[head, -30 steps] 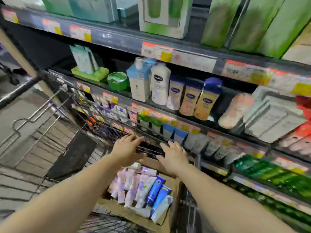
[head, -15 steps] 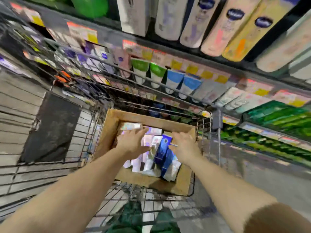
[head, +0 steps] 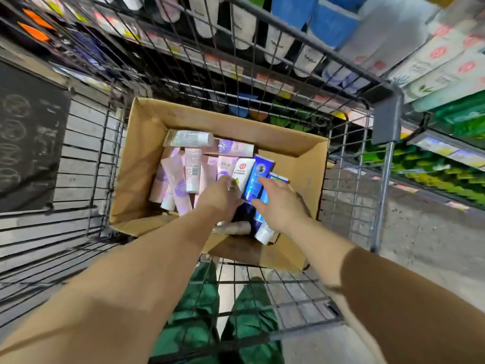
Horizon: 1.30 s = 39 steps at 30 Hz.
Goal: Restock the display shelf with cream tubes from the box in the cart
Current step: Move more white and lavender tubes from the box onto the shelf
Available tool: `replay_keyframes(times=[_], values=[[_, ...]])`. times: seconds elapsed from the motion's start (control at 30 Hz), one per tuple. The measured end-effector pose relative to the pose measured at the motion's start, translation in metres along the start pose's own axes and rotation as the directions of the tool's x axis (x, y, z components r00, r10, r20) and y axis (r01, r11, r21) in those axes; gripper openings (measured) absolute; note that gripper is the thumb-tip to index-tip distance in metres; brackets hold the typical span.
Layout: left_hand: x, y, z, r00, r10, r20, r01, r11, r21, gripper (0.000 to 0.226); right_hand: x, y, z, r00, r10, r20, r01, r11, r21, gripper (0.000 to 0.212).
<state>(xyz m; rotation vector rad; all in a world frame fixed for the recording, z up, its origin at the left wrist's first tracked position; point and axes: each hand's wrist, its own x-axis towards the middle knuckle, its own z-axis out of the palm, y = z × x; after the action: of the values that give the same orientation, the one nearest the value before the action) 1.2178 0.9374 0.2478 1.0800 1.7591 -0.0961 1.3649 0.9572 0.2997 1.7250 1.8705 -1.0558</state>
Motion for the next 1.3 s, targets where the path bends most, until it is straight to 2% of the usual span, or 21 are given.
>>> replay_keyframes(times=[0.13, 0.23, 0.33, 0.4, 0.47, 0.5, 0.53, 0.57, 0.6, 0.63, 0.67, 0.7, 0.73, 0.8, 0.87, 0.9, 0.97, 1.03, 1.1, 1.2, 1.3], values=[[0.006, -0.001, 0.007, 0.993, -0.107, -0.048, 0.098, 0.983, -0.155, 0.052, 0.007, 0.005, 0.001, 0.999, 0.032, 0.027, -0.034, 0.996, 0.082, 0.058], [-0.002, -0.002, 0.001, 0.988, -0.147, 0.047, 0.153, 0.907, -0.392, 0.076, 0.008, 0.004, -0.002, 0.988, 0.119, 0.1, -0.145, 0.938, 0.314, 0.057], [-0.016, 0.003, -0.01, 0.996, -0.015, 0.089, 0.058, 0.862, -0.504, 0.077, 0.006, -0.006, -0.007, 0.96, 0.145, 0.239, -0.266, 0.735, 0.623, 0.058], [-0.025, 0.006, -0.017, 0.992, 0.099, 0.079, -0.042, 0.846, -0.532, 0.073, 0.008, -0.009, -0.011, 0.959, 0.14, 0.245, -0.274, 0.668, 0.692, 0.058], [-0.027, 0.006, -0.026, 0.982, 0.156, 0.102, -0.074, 0.826, -0.559, 0.071, 0.009, -0.011, -0.018, 0.965, 0.127, 0.228, -0.257, 0.618, 0.743, 0.048], [-0.029, 0.007, -0.031, 0.978, 0.17, 0.123, -0.084, 0.856, -0.51, 0.069, 0.009, -0.011, -0.023, 0.969, 0.125, 0.213, -0.245, 0.602, 0.76, 0.043], [-0.031, 0.007, -0.035, 0.972, 0.175, 0.155, -0.104, 0.917, -0.386, 0.064, 0.011, -0.008, -0.026, 0.974, 0.13, 0.186, -0.226, 0.604, 0.764, 0.038], [-0.032, 0.007, -0.037, 0.96, 0.175, 0.219, -0.142, 0.978, -0.155, 0.055, 0.012, -0.005, -0.029, 0.977, 0.143, 0.158, -0.213, 0.62, 0.755, 0.035], [-0.034, 0.007, -0.037, 0.939, 0.16, 0.304, -0.207, 0.97, 0.127, 0.046, 0.013, -0.002, -0.03, 0.978, 0.155, 0.137, -0.205, 0.632, 0.747, 0.034], [-0.038, 0.006, -0.035, 0.915, 0.12, 0.385, -0.274, 0.885, 0.376, 0.038, 0.014, 0.001, -0.031, 0.977, 0.173, 0.126, -0.209, 0.645, 0.735, 0.035], [-0.042, 0.003, -0.031, 0.896, 0.089, 0.434, -0.339, 0.769, 0.542, 0.034, 0.016, 0.007, -0.029, 0.977, 0.185, 0.111, -0.207, 0.66, 0.722, 0.042], [-0.043, -0.001, -0.026, 0.894, 0.07, 0.443, -0.363, 0.694, 0.622, 0.033, 0.021, 0.014, -0.025, 0.974, 0.201, 0.104, -0.215, 0.673, 0.708, 0.051], [-0.042, -0.005, -0.021, 0.9, 0.066, 0.43, -0.362, 0.662, 0.656, 0.033, 0.023, 0.019, -0.021, 0.973, 0.205, 0.105, -0.219, 0.681, 0.699, 0.056], [-0.04, -0.012, -0.019, 0.917, 0.109, 0.383, -0.355, 0.66, 0.662, 0.03, 0.018, 0.022, -0.017, 0.971, 0.202, 0.128, -0.233, 0.684, 0.691, 0.047], [-0.035, -0.016, -0.021, 0.932, 0.112, 0.346, -0.309, 0.745, 0.591, 0.03, 0.011, 0.022, -0.015, 0.965, 0.213, 0.154, -0.26, 0.678, 0.688, 0.037], [-0.033, -0.018, -0.024, 0.944, 0.091, 0.318, -0.25, 0.826, 0.505, 0.03, 0.008, 0.021, -0.015, 0.962, 0.215, 0.17, -0.272, 0.676, 0.684, 0.036], [-0.031, -0.019, -0.034, 0.966, 0.027, 0.258, -0.092, 0.965, 0.247, 0.031, 0.006, 0.022, -0.013, 0.96, 0.199, 0.197, -0.28, 0.678, 0.68, 0.034], [-0.027, -0.023, -0.046, 0.977, 0.006, 0.213, 0.004, 0.999, -0.043, 0.027, 0.001, 0.019, -0.017, 0.957, 0.172, 0.232, -0.286, 0.673, 0.682, 0.029], [-0.03, -0.021, -0.058, 0.968, 0.034, 0.249, 0.041, 0.957, -0.287, 0.02, -0.002, 0.016, -0.021, 0.951, 0.135, 0.279, -0.298, 0.642, 0.706, 0.031], [-0.039, -0.009, -0.073, 0.94, 0.096, 0.328, 0.133, 0.781, -0.61, 0.01, -0.01, 0.008, -0.03, 0.927, 0.07, 0.369, -0.352, 0.506, 0.788, 0.025], [-0.052, 0.009, -0.087, 0.944, 0.138, 0.298, 0.143, 0.646, -0.75, 0.017, -0.025, -0.002, -0.047, 0.897, 0.001, 0.441, -0.412, 0.359, 0.837, 0.021]])
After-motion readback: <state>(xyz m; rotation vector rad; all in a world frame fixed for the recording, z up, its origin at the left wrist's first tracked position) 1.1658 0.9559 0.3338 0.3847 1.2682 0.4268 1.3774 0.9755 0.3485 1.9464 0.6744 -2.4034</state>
